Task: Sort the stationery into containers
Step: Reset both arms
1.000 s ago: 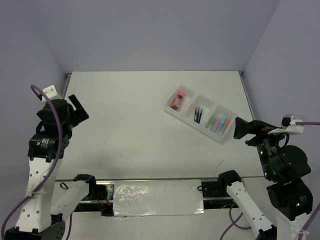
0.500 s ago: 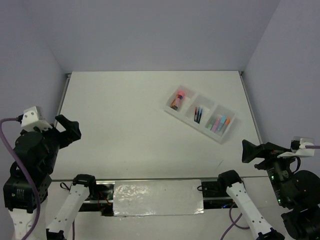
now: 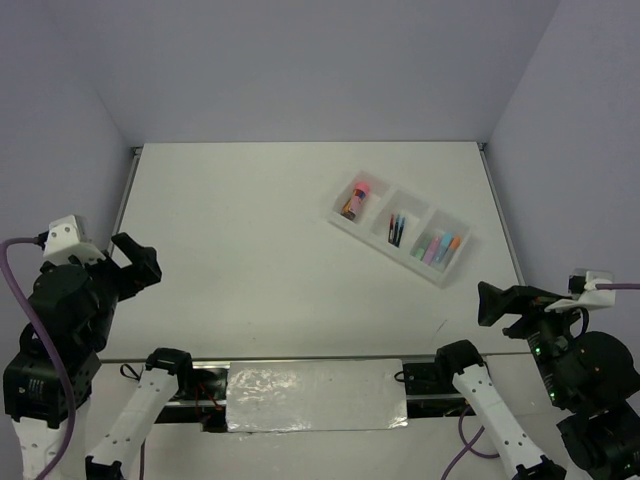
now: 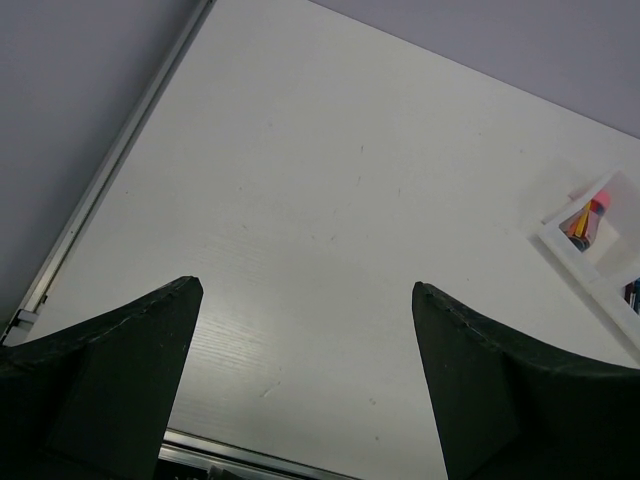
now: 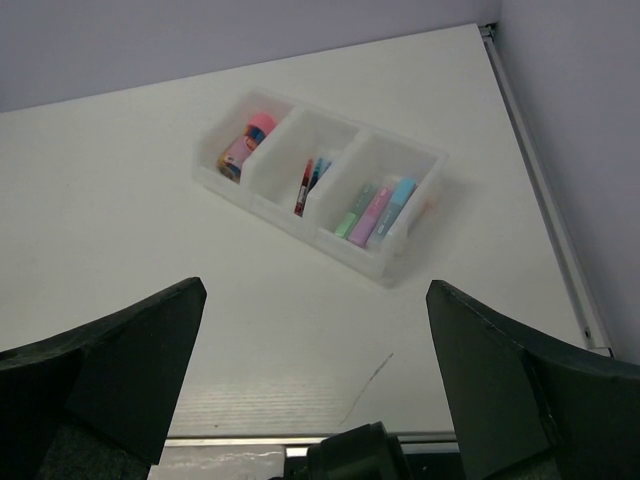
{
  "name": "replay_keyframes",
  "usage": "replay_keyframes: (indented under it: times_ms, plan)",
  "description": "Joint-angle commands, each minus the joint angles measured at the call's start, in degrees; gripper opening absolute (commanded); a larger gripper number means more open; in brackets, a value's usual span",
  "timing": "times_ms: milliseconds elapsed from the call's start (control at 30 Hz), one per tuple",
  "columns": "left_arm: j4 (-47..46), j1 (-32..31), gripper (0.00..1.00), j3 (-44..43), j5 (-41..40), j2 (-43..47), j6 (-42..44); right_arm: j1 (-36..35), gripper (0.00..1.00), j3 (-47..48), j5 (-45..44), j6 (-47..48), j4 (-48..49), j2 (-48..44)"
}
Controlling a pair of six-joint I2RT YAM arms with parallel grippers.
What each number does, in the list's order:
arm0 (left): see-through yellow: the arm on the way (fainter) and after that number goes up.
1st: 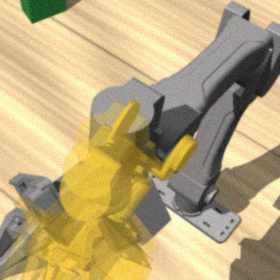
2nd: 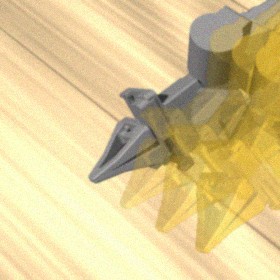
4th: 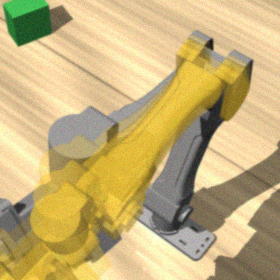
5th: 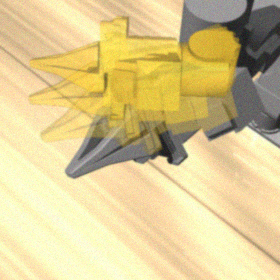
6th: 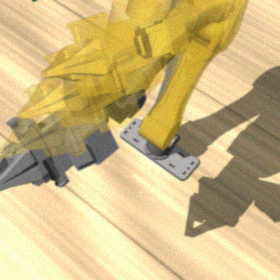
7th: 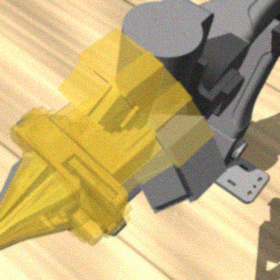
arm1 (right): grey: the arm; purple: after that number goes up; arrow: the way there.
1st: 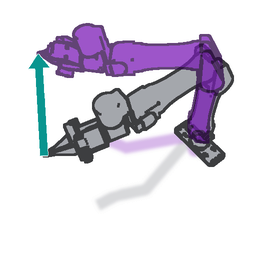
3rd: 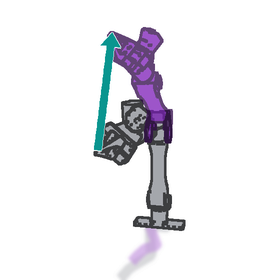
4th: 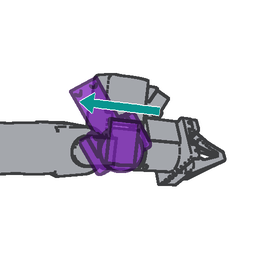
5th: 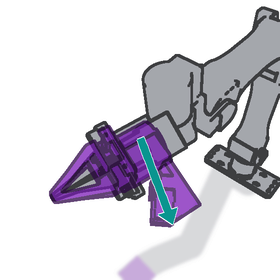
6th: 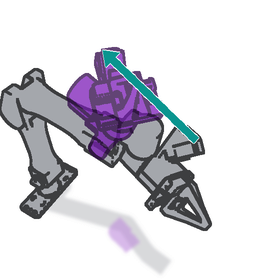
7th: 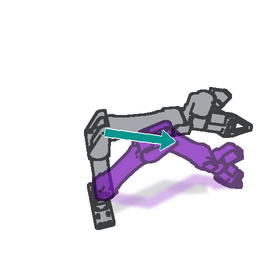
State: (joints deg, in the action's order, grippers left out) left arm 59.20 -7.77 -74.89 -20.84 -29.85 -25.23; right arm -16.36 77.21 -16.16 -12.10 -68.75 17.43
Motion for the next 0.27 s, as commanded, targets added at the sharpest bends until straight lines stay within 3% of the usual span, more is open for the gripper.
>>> replay_keyframes:
  times_ms: [0, 233]
  plan:
    - [-1.3, -0.3, 0.99, -1.2, -1.1, -1.3, 1.0, -0.4, 1.00, -0.8, -1.3, 0.1, 0.1, 0.8]
    - [-2.2, -0.3, 0.99, -0.3, -1.9, -1.8, 0.9, -0.4, 1.00, -2.5, -1.8, -0.5, 0.6, 1.2]
